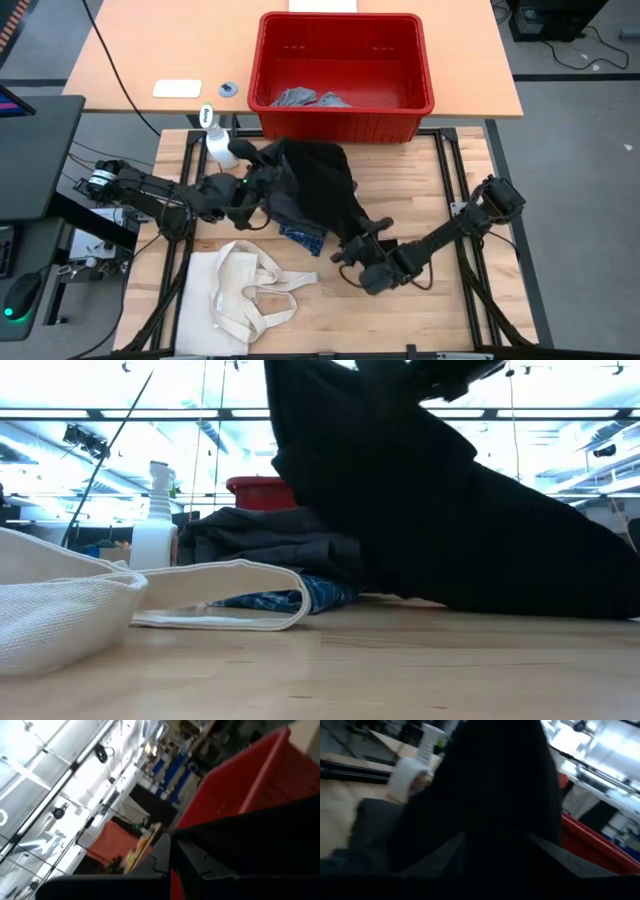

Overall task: Fold Laundry from Bin
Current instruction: Fold the black shirt

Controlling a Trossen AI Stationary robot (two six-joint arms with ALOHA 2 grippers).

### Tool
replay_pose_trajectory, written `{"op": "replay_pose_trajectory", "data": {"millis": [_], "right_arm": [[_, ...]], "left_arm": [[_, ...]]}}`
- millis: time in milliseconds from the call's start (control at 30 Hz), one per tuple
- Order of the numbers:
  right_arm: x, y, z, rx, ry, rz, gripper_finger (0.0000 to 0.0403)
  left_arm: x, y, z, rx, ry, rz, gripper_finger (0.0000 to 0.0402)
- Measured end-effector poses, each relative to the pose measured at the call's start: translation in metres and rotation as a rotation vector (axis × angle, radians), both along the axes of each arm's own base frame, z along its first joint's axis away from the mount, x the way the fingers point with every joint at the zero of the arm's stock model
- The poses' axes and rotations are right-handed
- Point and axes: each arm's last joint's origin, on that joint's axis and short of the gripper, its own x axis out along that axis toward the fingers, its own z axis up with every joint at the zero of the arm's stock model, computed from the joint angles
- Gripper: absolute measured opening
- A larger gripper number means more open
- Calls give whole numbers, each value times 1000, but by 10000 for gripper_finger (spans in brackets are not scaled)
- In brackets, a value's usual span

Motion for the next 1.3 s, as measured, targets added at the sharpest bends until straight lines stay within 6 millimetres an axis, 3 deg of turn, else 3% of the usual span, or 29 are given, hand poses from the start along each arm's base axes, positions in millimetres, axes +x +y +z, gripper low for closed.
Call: {"op": "replay_pose_trajectory", "data": {"millis": [167, 400, 500, 633, 900, 1100, 1300], "right_arm": [[9, -27, -4, 20, 36, -15, 194], [14, -55, -7, 183, 116, 145, 183], [14, -44, -5, 183, 98, 191, 181], [14, -25, -4, 158, 90, 262, 180], [13, 3, 0, 112, 90, 423, 180], [35, -28, -12, 358, 70, 661, 180], [39, -63, -29, 307, 115, 372, 180]], "left_arm": [[3, 3, -11, -10, 70, 14, 20], [6, 30, -12, -12, 50, 22, 20], [5, 41, -10, -25, -2, -4, 20], [4, 64, -15, -46, 13, 84, 20], [-7, 108, -46, -163, 127, 273, 20], [-15, 118, -62, -278, 137, 252, 20], [-16, 115, -66, -309, 150, 235, 20]]}}
